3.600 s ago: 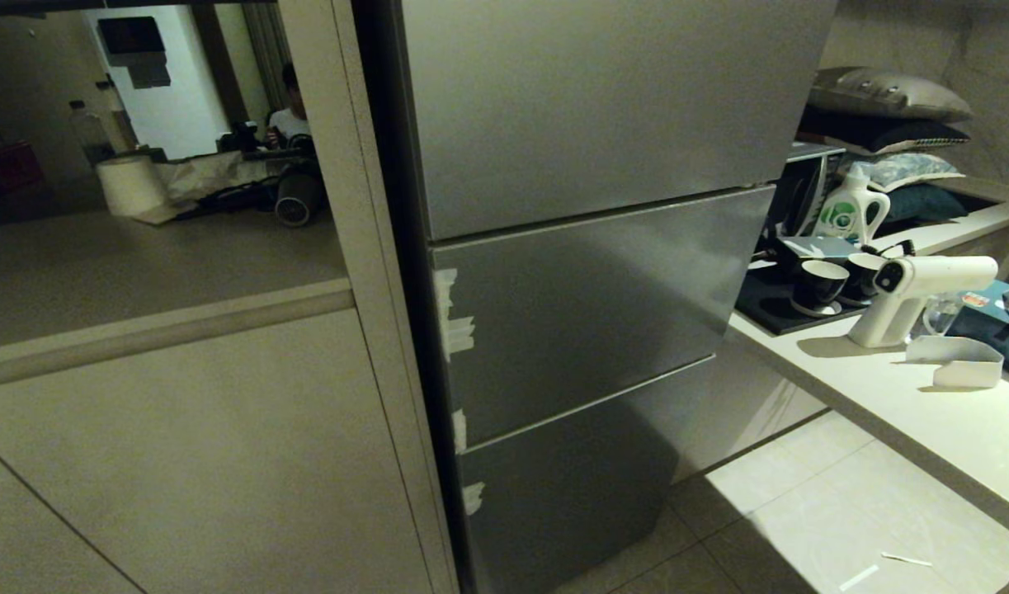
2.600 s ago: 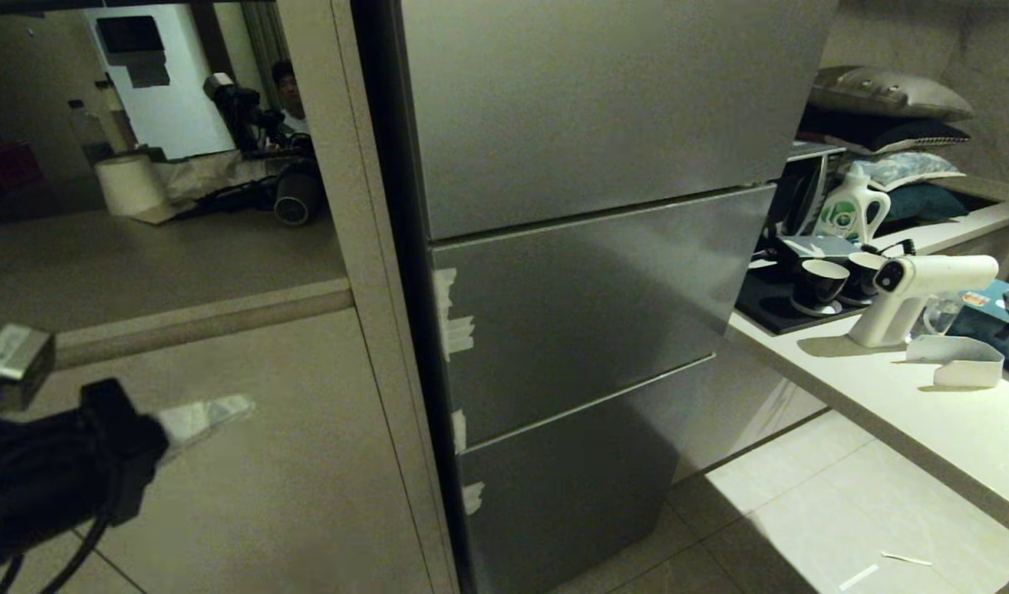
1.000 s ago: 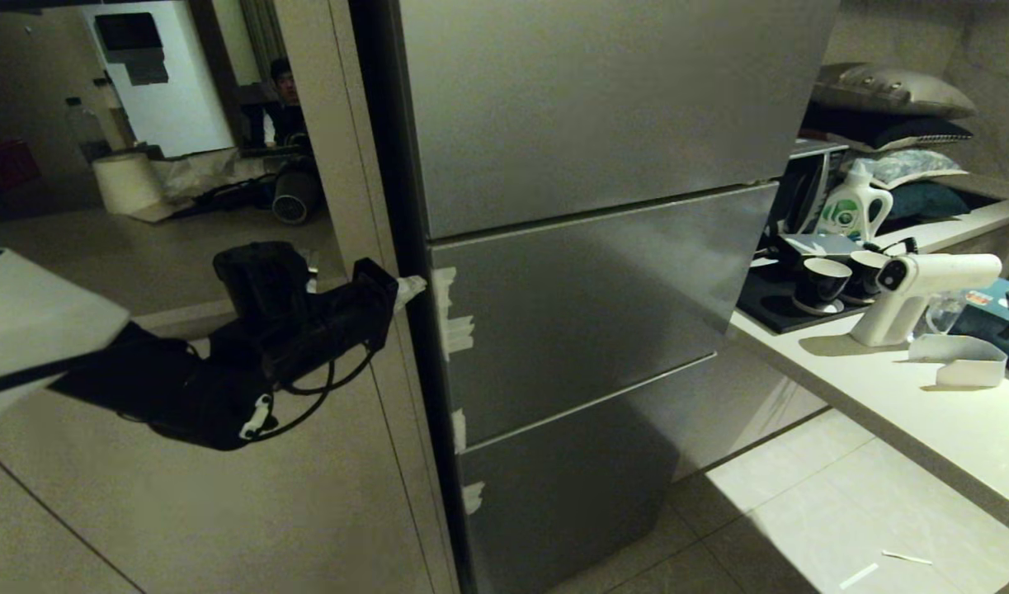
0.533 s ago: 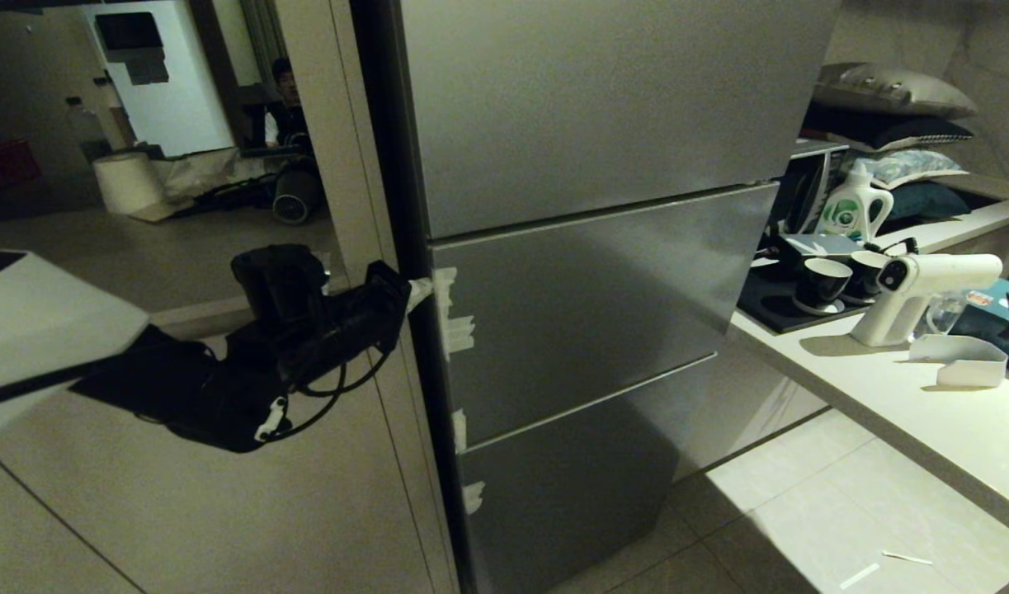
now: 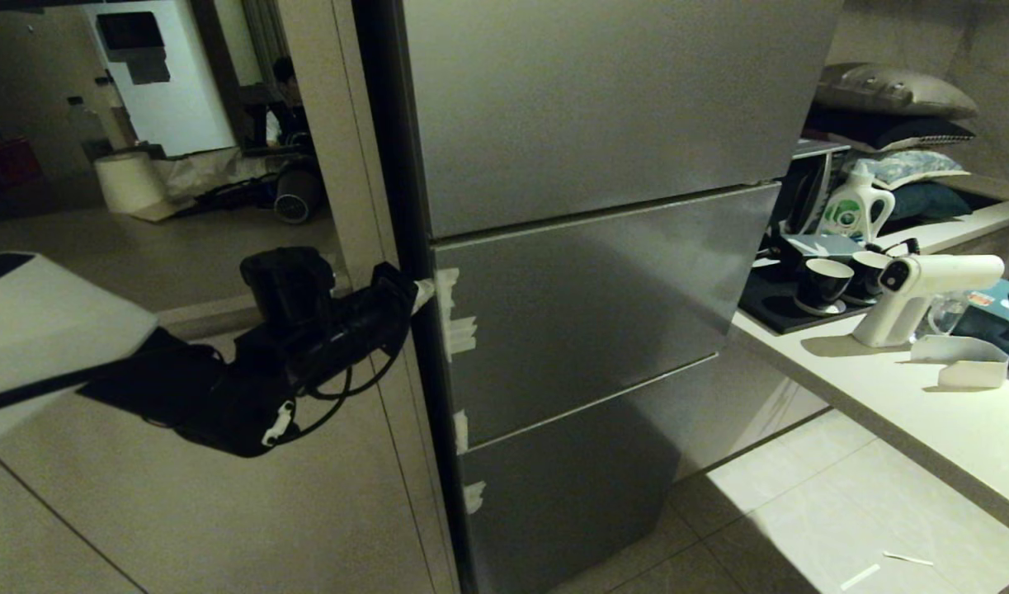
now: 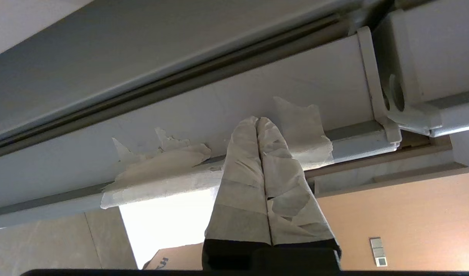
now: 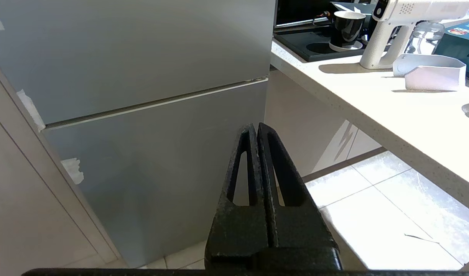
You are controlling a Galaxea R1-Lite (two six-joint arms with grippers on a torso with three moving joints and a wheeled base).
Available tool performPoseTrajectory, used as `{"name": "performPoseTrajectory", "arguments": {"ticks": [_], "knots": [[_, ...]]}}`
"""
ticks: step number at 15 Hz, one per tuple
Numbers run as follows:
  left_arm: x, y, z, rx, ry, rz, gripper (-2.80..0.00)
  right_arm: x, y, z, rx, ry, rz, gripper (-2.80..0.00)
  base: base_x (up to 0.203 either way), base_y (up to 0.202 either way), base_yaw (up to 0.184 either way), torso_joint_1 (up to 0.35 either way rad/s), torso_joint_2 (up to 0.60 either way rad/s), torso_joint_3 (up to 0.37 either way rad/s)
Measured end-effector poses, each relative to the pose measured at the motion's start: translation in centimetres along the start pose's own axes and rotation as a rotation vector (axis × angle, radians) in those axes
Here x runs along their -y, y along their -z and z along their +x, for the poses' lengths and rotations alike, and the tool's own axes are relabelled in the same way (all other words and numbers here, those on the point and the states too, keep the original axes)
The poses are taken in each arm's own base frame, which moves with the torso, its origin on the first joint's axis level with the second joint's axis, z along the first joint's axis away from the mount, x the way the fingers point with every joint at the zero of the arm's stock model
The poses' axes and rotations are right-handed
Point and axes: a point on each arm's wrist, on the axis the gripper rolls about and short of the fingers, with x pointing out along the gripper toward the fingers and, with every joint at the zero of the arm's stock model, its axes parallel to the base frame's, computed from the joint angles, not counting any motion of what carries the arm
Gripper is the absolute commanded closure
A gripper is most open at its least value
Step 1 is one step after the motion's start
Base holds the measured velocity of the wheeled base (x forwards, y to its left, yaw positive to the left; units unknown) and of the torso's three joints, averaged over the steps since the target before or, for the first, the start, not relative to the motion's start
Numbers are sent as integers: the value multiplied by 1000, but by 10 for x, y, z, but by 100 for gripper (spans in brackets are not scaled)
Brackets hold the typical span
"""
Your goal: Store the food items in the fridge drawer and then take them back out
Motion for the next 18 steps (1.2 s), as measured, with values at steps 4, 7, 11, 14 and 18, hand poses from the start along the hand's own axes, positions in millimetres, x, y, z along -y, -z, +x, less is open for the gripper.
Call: {"name": "performPoseTrajectory", "arguments": {"ticks": [4, 7, 11, 14, 18], "knots": [[0, 2, 0, -6, -4, 1, 0, 0, 0, 0, 0, 0, 0, 0, 0, 0, 0, 0, 0, 0], [2, 8, 0, 10, -19, 1, 0, 0, 0, 0, 0, 0, 0, 0, 0, 0, 0, 0, 0, 0], [7, 13, -2, 18, -24, 2, 0, 0, 0, 0, 0, 0, -1, 0, 0, 0, 0, 0, 0, 0], [6, 17, -6, 10, -24, 0, 0, 0, 0, 0, 0, 0, -1, 0, 0, 0, 0, 0, 0, 0], [4, 21, -11, 7, -19, 1, 0, 0, 0, 0, 0, 0, -1, 0, 0, 0, 0, 0, 0, 0]]}}
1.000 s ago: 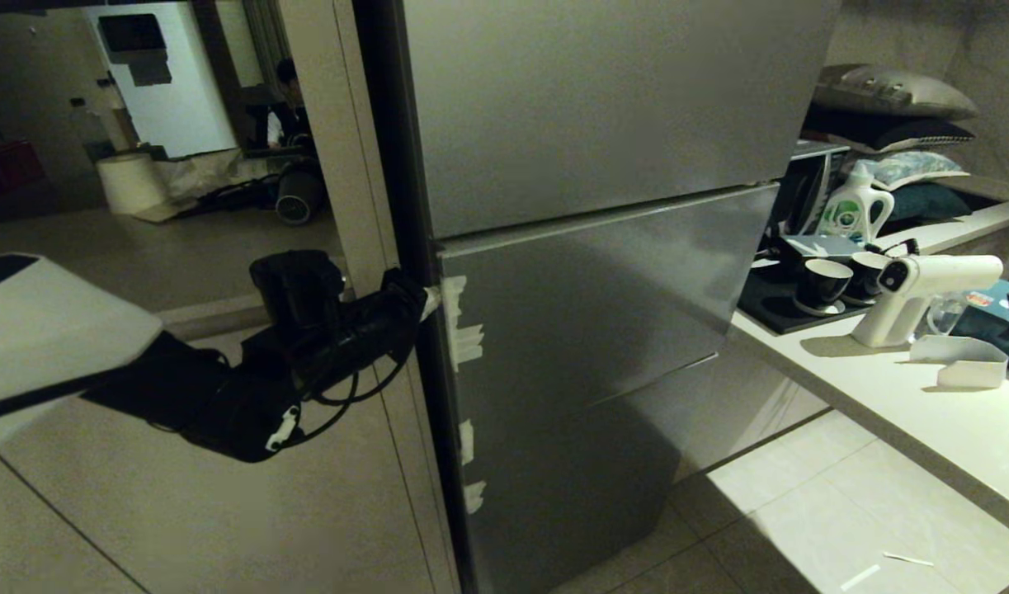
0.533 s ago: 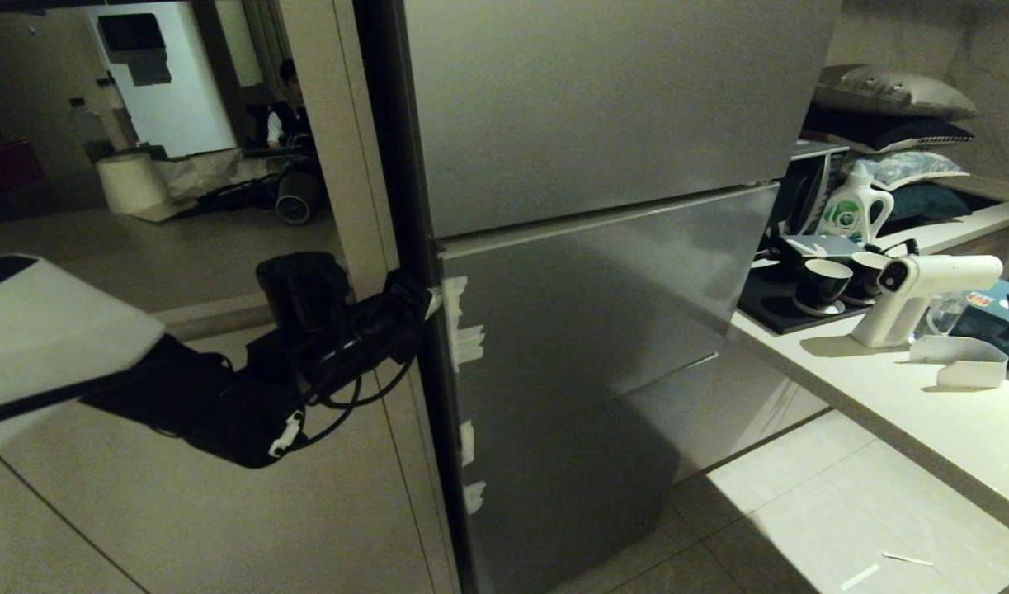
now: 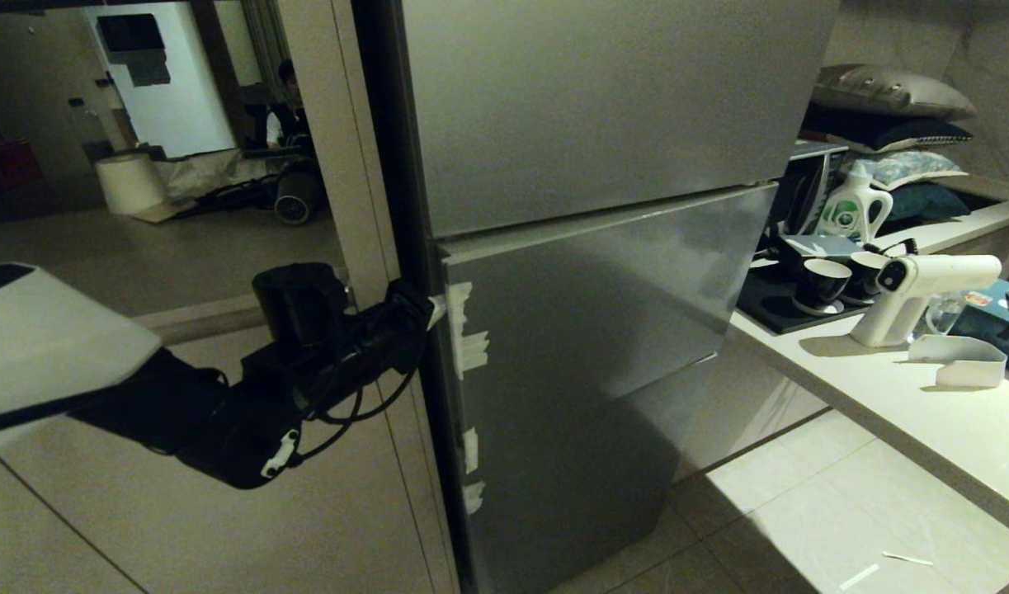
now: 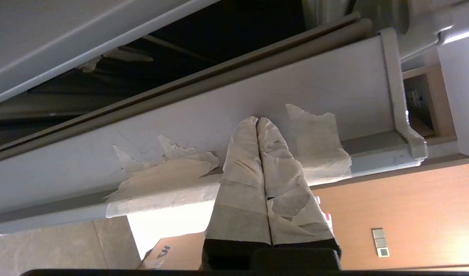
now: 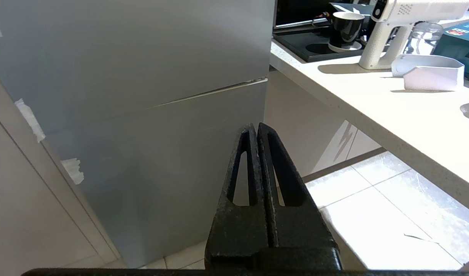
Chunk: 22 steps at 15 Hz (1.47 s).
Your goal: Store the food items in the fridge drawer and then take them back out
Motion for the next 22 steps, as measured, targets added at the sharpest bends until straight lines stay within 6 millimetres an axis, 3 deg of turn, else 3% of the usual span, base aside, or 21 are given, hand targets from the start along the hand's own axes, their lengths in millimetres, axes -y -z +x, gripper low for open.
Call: {"name": "performPoseTrajectory", "arguments": {"ticks": [7, 12, 22], "knots": [[5, 19, -4, -49, 0, -1, 0, 0, 0, 0, 0, 0, 0, 0, 0, 0, 0, 0, 0, 0], [12, 38, -18, -115, -2, -1, 0, 0, 0, 0, 0, 0, 1, 0, 0, 0, 0, 0, 0, 0], [37, 81, -37, -217, 32, 8, 0, 0, 0, 0, 0, 0, 0, 0, 0, 0, 0, 0, 0, 0]]}}
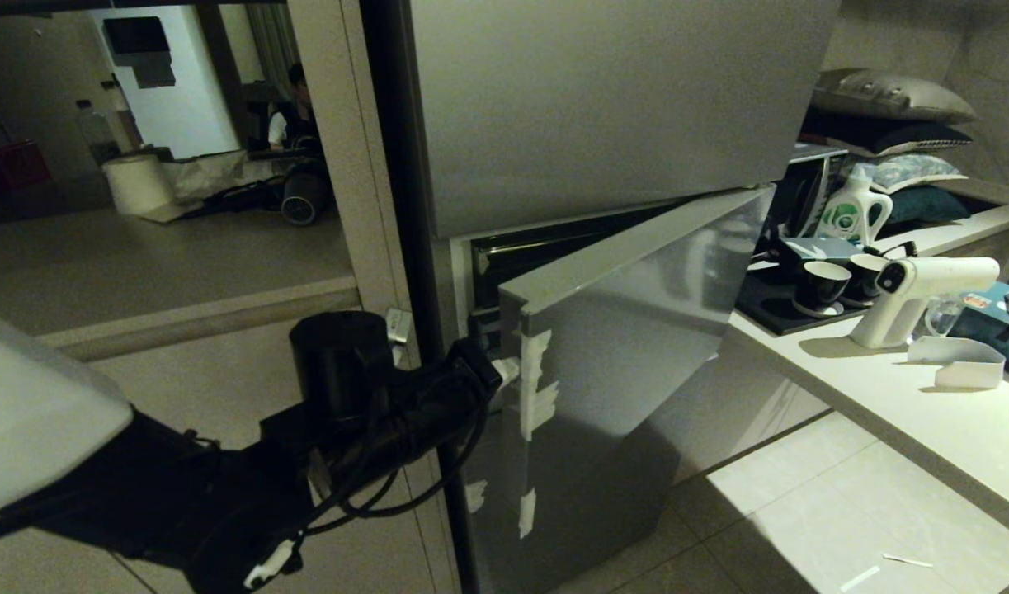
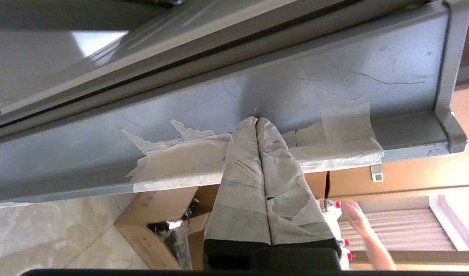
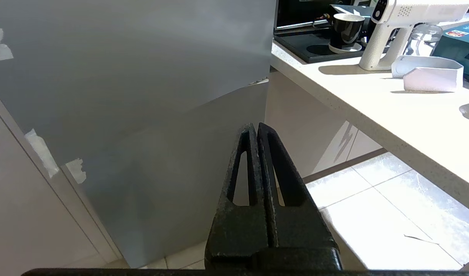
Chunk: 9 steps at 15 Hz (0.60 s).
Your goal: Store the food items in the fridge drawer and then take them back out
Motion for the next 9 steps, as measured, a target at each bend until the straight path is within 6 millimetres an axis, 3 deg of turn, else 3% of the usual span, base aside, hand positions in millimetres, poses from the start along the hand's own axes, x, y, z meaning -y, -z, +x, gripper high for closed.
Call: {"name": "performPoseTrajectory", "arguments": {"ticks": [4, 9], "knots": [[8, 15, -3, -38, 18, 4, 0, 0, 0, 0, 0, 0, 0, 0, 0, 0, 0, 0, 0, 0], [28, 57, -16, -117, 47, 21, 0, 0, 0, 0, 0, 0, 0, 0, 0, 0, 0, 0, 0, 0]]}}
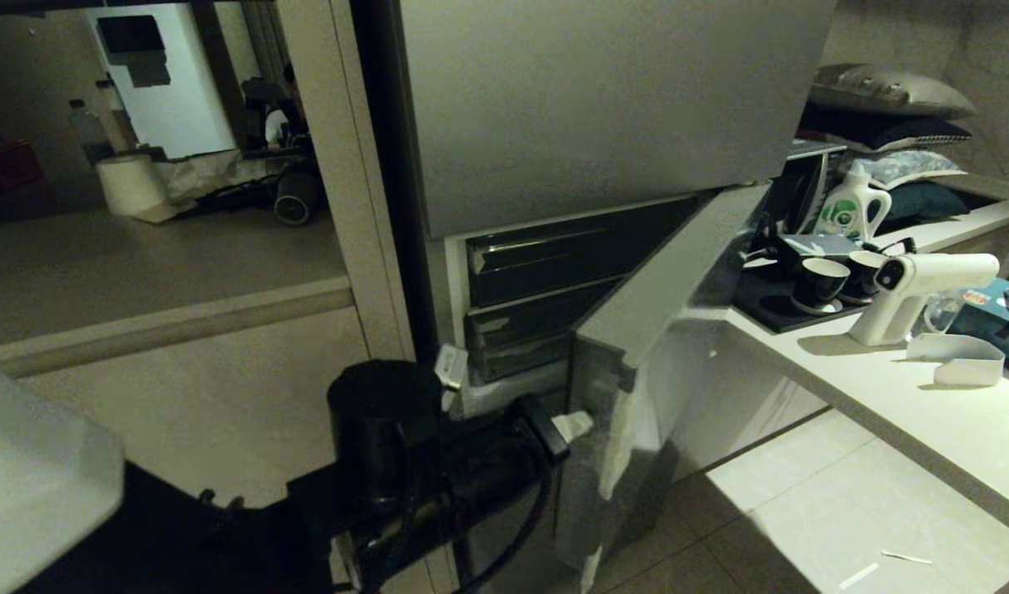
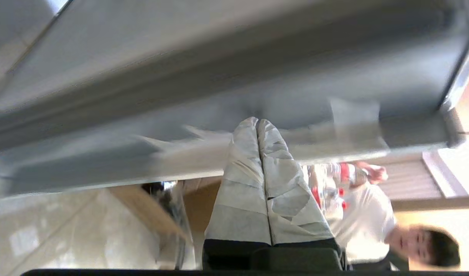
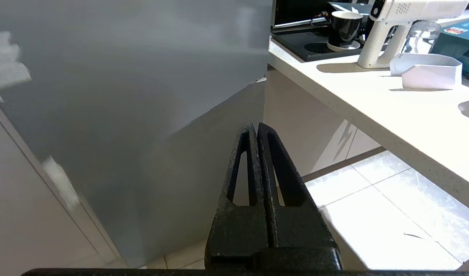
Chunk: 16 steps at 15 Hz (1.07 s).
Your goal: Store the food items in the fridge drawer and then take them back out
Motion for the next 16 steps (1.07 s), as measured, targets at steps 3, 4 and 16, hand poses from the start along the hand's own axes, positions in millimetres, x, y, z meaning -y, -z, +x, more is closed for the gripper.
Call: {"name": "performPoseTrajectory", "arguments": {"ticks": [3, 4, 16], "knots": [[12, 19, -18, -32, 9, 9, 0, 0, 0, 0, 0, 0, 0, 0, 0, 0, 0, 0, 0, 0], [15, 23, -27, -35, 12, 11, 0, 0, 0, 0, 1, -1, 0, 0, 0, 0, 0, 0, 0, 0], [70, -34, -114, 278, 1, 381, 0, 0, 0, 0, 0, -1, -5, 0, 0, 0, 0, 0, 0, 0]]}}
